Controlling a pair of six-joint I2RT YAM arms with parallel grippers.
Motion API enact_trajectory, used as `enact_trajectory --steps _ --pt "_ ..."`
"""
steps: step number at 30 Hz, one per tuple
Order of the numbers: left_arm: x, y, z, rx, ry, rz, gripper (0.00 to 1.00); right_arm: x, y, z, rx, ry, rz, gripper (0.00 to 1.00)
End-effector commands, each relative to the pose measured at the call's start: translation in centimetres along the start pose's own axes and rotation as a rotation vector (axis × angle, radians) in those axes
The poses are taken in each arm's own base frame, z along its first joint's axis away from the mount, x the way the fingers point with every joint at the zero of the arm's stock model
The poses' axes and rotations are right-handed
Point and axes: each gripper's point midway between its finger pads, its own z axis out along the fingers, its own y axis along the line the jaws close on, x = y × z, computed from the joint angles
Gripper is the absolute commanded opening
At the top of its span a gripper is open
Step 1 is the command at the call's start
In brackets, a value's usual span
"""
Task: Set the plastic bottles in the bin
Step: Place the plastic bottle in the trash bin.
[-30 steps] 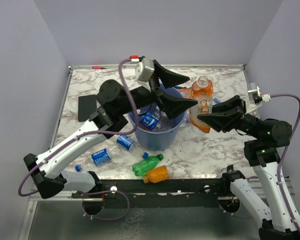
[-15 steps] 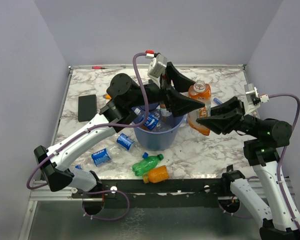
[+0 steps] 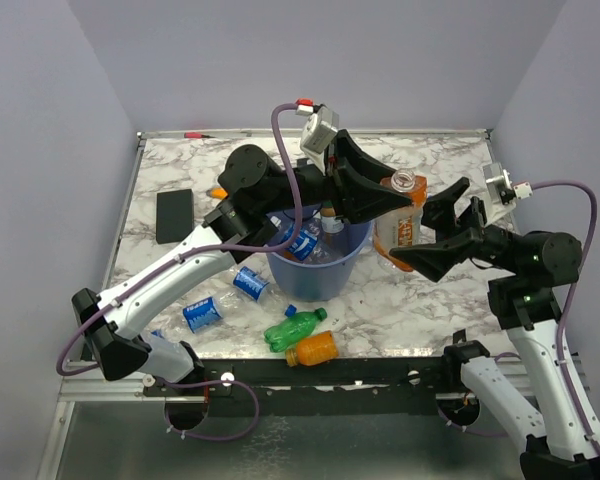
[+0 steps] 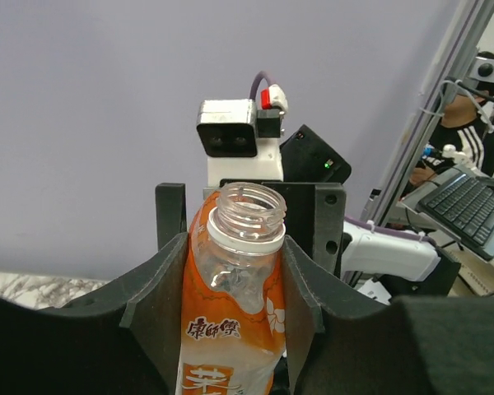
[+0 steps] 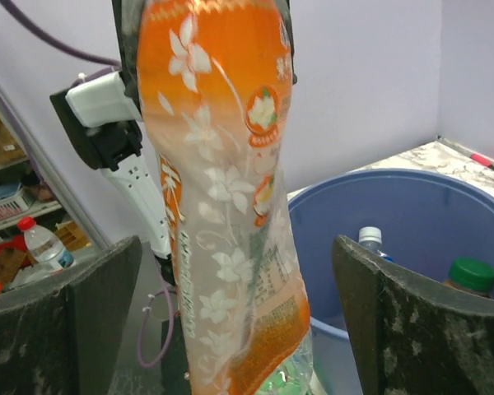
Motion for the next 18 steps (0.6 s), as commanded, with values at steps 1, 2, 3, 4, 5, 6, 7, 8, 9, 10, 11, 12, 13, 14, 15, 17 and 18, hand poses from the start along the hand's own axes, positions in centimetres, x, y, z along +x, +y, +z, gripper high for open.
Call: enact_trajectory --steps 1,2,3,4,5,6,7,8,9,10,11,12,13,14,15,17,18 --pt "-2.1 0.5 -0.7 -0.098 -0.035 0.103 0.09 -1.9 0.3 0.2 0.050 -0.019 0.038 1.00" --pt "-2.8 1.6 -1.3 -0.179 -0.049 0.130 0.06 -2.4 0.4 0.3 0.064 -0.023 0.049 1.00" --pt "-3.5 2.8 -2.1 -0.272 -0.064 0.157 0.04 -3.0 0.6 0.3 0.075 -0.031 0.049 1.00" --pt "-4.4 4.3 -3.2 -0.389 -0.092 0.185 0.01 -3.6 0.7 0.2 0.099 -0.047 0.046 1.00" --pt "-5.5 5.8 -4.7 -0.507 -0.126 0.211 0.00 -4.2 0.5 0.0 0.136 -0.066 0.039 1.00" --pt "-6.5 7.0 -6.4 -0.621 -0.164 0.235 0.00 -4.7 0.3 -0.2 0.180 -0.089 0.028 1.00" --pt "-7.1 8.2 -8.2 -0.734 -0.196 0.258 0.00 -5.2 -0.2 -0.6 0.229 -0.112 0.014 1.00" --pt "-7.9 9.0 -10.0 -0.828 -0.230 0.283 0.00 -5.5 -0.6 -0.9 0.271 -0.135 -0.006 1.00" --pt "-8.6 9.7 -11.8 -0.920 -0.264 0.302 0.00 -5.2 -1.5 -1.4 0.330 -0.143 0.001 1.00" --pt "-9.0 10.2 -13.2 -0.988 -0.284 0.329 0.00 -4.9 -2.4 -1.8 0.378 -0.152 0.005 1.00" --pt "-9.3 10.4 -14.4 -1.042 -0.292 0.366 0.00 -4.5 -3.2 -2.2 0.423 -0.160 0.014 1.00" --pt "-9.4 10.7 -15.5 -1.093 -0.299 0.391 0.00 -4.1 -4.0 -2.6 0.460 -0.164 0.024 1.00" --pt "-9.6 10.9 -16.4 -1.136 -0.298 0.418 0.00 -3.5 -4.5 -2.8 0.482 -0.164 0.035 1.00" --pt "-9.6 11.3 -17.2 -1.176 -0.286 0.445 0.00 -2.9 -5.2 -3.1 0.502 -0.162 0.049 1.00" --pt "-9.4 11.6 -17.8 -1.210 -0.265 0.475 0.00 -2.3 -5.7 -3.3 0.520 -0.163 0.062 1.00" --pt "-9.0 12.3 -18.8 -1.272 -0.225 0.514 0.00 -1.2 -6.6 -3.6 0.549 -0.166 0.089 1.00" --pt "-8.6 12.7 -19.2 -1.297 -0.209 0.520 0.00 -0.7 -6.9 -3.9 0.563 -0.167 0.098 1.00"
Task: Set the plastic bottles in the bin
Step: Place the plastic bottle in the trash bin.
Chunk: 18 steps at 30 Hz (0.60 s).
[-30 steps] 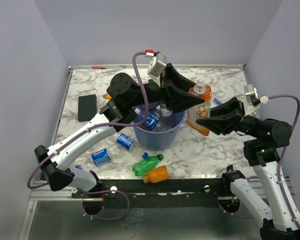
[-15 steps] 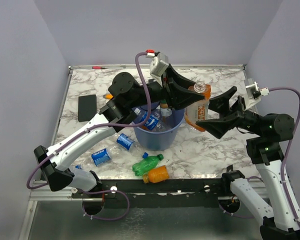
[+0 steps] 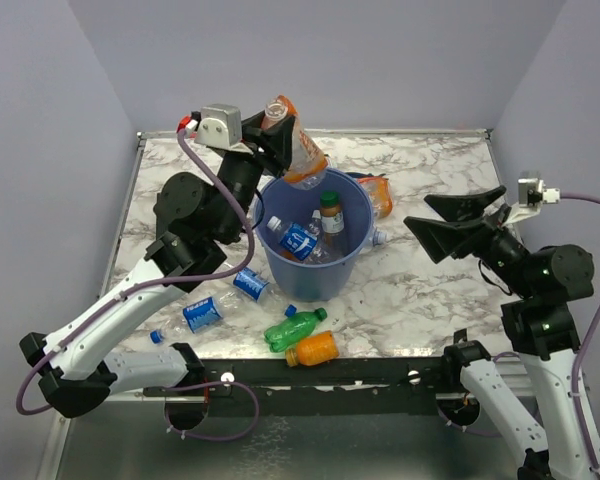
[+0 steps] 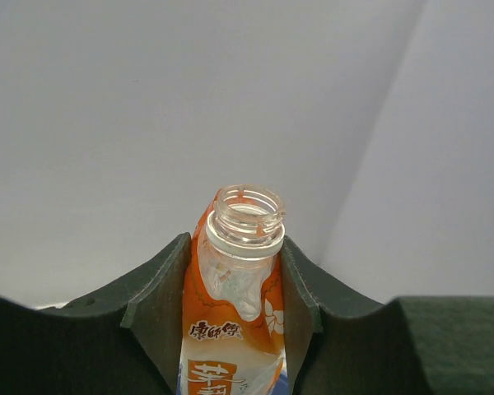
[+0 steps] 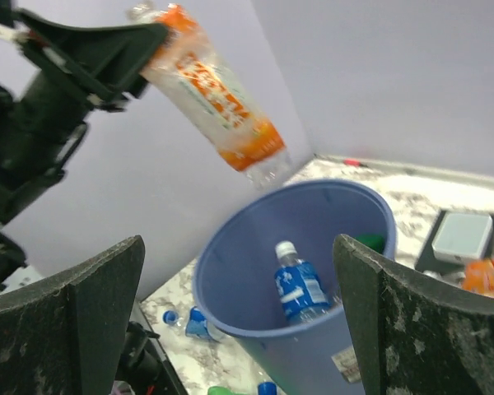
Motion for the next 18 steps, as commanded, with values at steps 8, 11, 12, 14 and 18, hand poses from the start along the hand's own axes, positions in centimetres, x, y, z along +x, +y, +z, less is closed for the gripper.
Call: enact_trajectory --steps 8,11,12,14,18 --pt "10.1 7.6 -0.4 -0.314 0.218 0.301 0.00 5.3 -6.5 -1.0 0.251 0.054 0.106 0.99" --pt "12.8 8.8 -0.6 -0.349 0.275 0.328 0.00 5.8 -6.8 -1.4 0.266 0.062 0.105 0.99" --pt "13.7 9.0 -0.7 -0.350 0.297 0.332 0.00 5.9 -6.9 -1.5 0.272 0.065 0.104 0.99" --pt "15.1 9.1 -1.0 -0.341 0.330 0.327 0.00 6.1 -7.1 -1.6 0.284 0.071 0.099 0.99" --pt "17.8 8.3 -1.8 -0.272 0.399 0.284 0.00 6.5 -7.4 -1.9 0.299 0.075 0.096 0.98"
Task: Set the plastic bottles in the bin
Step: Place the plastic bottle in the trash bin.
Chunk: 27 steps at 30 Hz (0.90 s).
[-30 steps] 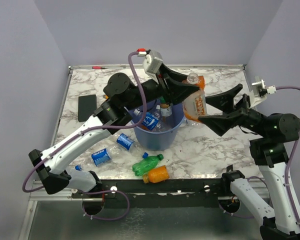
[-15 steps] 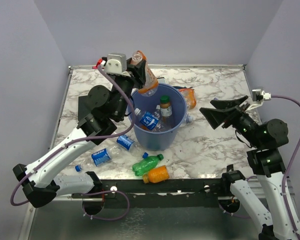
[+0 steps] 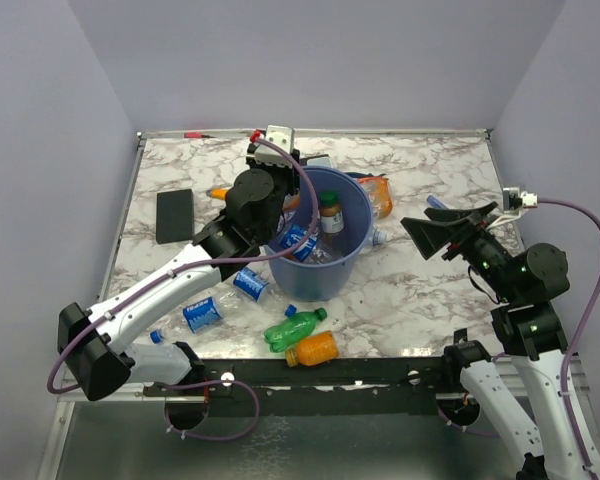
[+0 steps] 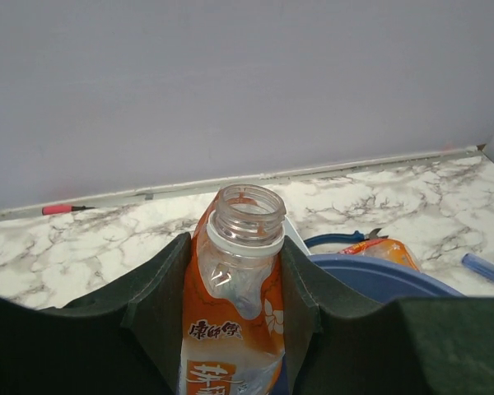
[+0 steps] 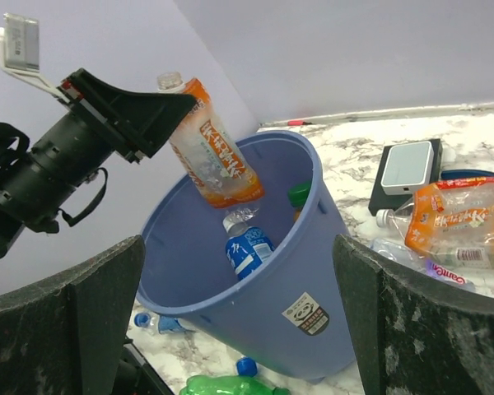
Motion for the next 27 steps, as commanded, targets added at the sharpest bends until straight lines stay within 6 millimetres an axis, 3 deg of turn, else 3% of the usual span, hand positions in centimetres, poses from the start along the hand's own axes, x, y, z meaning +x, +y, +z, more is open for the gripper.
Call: enact_trajectory --steps 1,5,8,11,18,21,24,27 --pt "2.8 -1.0 -0.7 0.068 0.078 -0.035 0.00 1.0 -1.3 -0.2 0.052 0.017 -0.004 0.99" --pt "5.0 -2.7 -1.4 0.171 0.149 -0.073 0.00 1.2 -1.5 -0.1 0.051 0.020 0.000 0.98" --pt "5.1 -3.9 -2.2 0.254 0.159 -0.108 0.00 1.4 -1.6 0.0 0.051 0.022 0.003 0.98" --pt "2.8 -3.7 -2.6 0.263 0.097 -0.154 0.00 1.4 -1.5 0.0 0.048 0.025 0.002 0.98" --pt "-5.5 -1.5 -3.7 0.229 -0.096 -0.214 0.00 1.3 -1.6 -0.1 0.057 0.022 -0.001 0.98" --pt "-7.8 -1.2 -4.6 0.254 -0.142 -0.252 0.00 1.5 -1.8 -0.1 0.061 0.027 0.002 0.98" --pt "-7.9 -3.1 -5.7 0.371 -0.132 -0.299 0.00 1.9 -2.2 0.0 0.070 0.033 0.006 0.98" --pt "-5.9 -6.1 -6.7 0.528 -0.057 -0.345 0.00 2.1 -2.3 0.1 0.072 0.038 0.013 0.98"
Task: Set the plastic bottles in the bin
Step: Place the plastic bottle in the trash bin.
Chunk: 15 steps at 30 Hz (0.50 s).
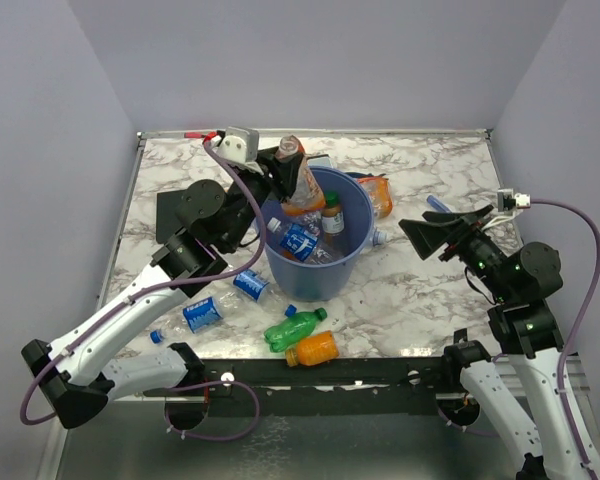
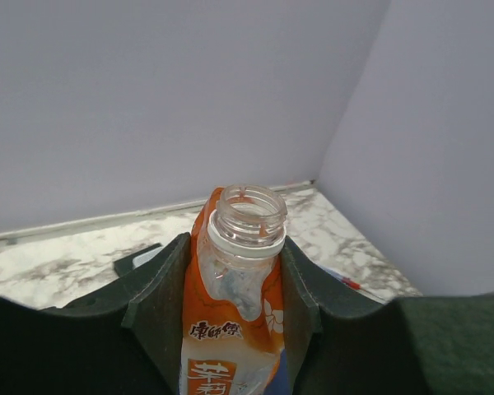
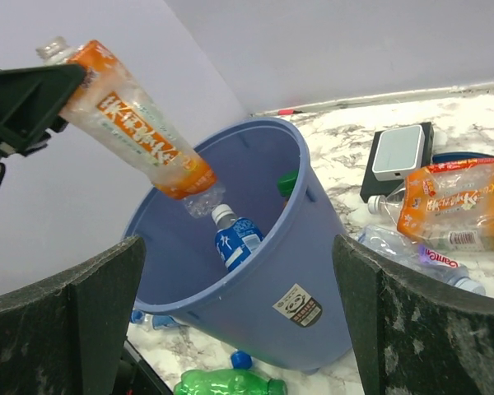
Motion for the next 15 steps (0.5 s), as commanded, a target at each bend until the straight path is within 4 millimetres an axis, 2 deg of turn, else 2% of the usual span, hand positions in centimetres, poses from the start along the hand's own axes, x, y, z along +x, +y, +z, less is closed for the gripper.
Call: enact_trajectory --steps 1,7,12,15 --pt "2.4 -4.9 -0.9 0.254 0.096 -0.128 0.00 1.1 -1.2 0.2 0.037 0.023 0.003 0.98" --pt "10.4 -6.4 -1.8 0.329 0.303 -0.210 0.00 1.8 -1.8 0.3 0.051 0.040 0.013 0.98" --pt "14.2 -6.6 -2.5 0.343 0.393 -0.213 0.00 2.4 -2.4 0.4 0.069 0.058 0.020 0.97" --pt "16.4 -5.8 -2.8 0.310 0.434 -0.193 0.00 2.7 -2.8 0.5 0.082 0.067 0.022 0.97"
